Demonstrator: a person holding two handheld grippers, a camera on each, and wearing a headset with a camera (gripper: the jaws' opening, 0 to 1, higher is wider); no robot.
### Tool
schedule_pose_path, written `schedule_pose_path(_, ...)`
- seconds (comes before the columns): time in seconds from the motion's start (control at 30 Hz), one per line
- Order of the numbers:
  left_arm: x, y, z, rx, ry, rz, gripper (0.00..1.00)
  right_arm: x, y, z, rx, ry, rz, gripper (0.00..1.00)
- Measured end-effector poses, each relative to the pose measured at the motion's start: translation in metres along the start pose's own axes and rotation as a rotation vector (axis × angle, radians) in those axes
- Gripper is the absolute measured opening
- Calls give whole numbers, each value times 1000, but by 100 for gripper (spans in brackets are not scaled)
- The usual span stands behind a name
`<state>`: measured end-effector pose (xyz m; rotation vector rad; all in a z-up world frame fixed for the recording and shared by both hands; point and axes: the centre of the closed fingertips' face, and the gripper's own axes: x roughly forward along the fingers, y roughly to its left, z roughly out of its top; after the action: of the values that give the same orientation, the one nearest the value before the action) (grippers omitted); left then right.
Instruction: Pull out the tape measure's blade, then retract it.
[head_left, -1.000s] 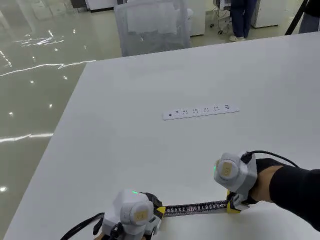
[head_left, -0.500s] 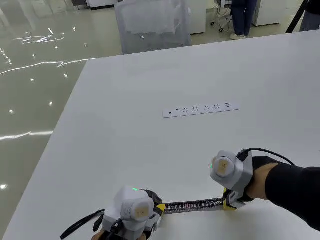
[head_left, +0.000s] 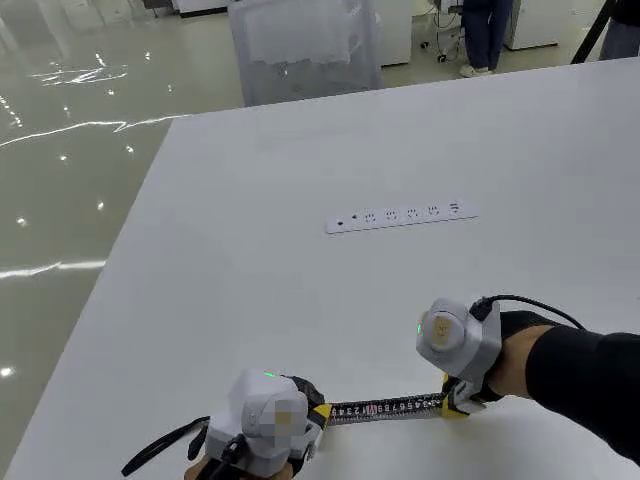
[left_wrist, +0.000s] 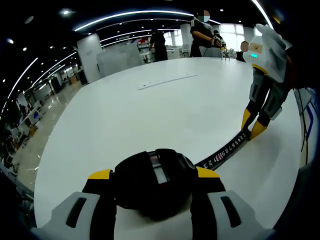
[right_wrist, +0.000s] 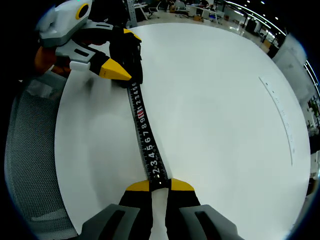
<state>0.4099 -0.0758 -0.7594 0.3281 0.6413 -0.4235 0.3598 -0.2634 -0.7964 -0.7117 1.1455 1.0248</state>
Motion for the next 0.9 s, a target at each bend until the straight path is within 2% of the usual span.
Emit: schedule_pose_path(0.9,1,0,0,-4,4,0,55,5,2,16,-8,-11,-5,3)
